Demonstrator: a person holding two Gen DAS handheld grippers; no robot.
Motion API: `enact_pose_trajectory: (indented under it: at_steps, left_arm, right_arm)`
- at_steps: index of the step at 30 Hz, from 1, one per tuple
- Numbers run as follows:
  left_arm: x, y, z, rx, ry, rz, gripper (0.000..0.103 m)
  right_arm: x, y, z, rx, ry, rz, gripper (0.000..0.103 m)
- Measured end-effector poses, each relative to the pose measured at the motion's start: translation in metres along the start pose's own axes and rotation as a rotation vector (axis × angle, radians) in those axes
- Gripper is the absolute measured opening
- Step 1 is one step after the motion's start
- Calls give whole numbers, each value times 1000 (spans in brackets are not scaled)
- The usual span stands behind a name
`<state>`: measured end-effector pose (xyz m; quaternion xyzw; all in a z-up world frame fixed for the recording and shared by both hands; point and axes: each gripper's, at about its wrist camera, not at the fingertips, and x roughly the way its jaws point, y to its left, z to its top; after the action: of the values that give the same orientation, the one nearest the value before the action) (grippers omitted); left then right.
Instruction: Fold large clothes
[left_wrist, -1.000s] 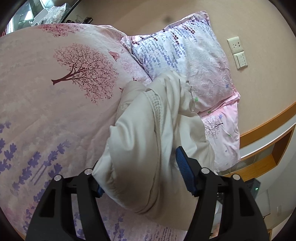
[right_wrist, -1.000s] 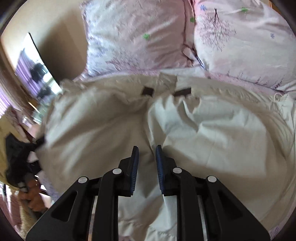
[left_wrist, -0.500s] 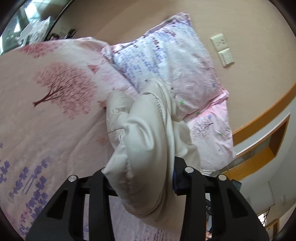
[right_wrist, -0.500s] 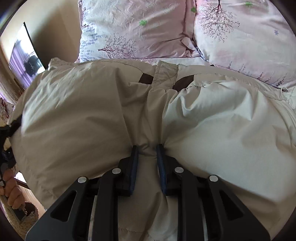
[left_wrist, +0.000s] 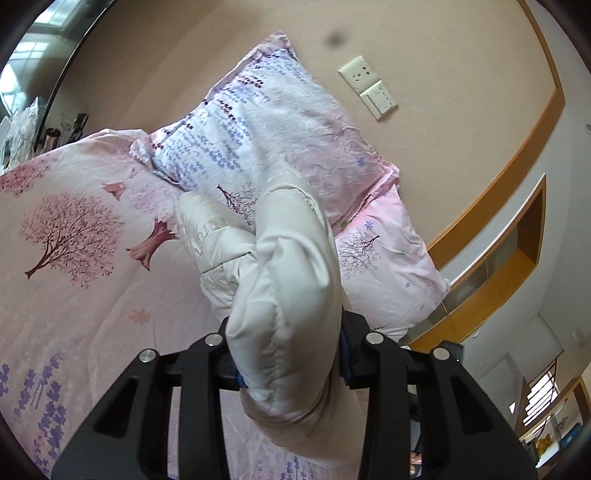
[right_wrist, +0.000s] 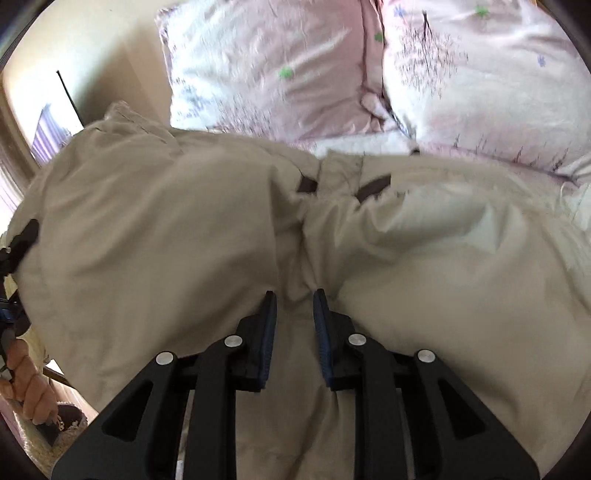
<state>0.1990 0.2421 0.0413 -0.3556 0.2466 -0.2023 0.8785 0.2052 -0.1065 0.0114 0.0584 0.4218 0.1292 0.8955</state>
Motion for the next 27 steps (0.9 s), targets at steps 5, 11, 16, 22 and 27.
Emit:
enact_pose_trajectory:
  at_steps: [5,11,16,22,27]
  left_arm:
    - [2,-12,1,38,3,-35,36]
    - [9,-37,-3,138,-1,-62,36]
    - [18,-56,-6,189,0,-101,37]
    - [24,-71,-10,196,-5,-126,37]
    - [24,-86,-14,238,-3,-139,37]
  right_arm:
    - [37,18,-4,-53,108,-8,22]
    - [56,27,7,-53,157,-22,18]
    - [62,28,10,-31,177,-1,16]
    - [58,12,14,19,205,90,15]
    - [1,-17,4,60,104,114,15]
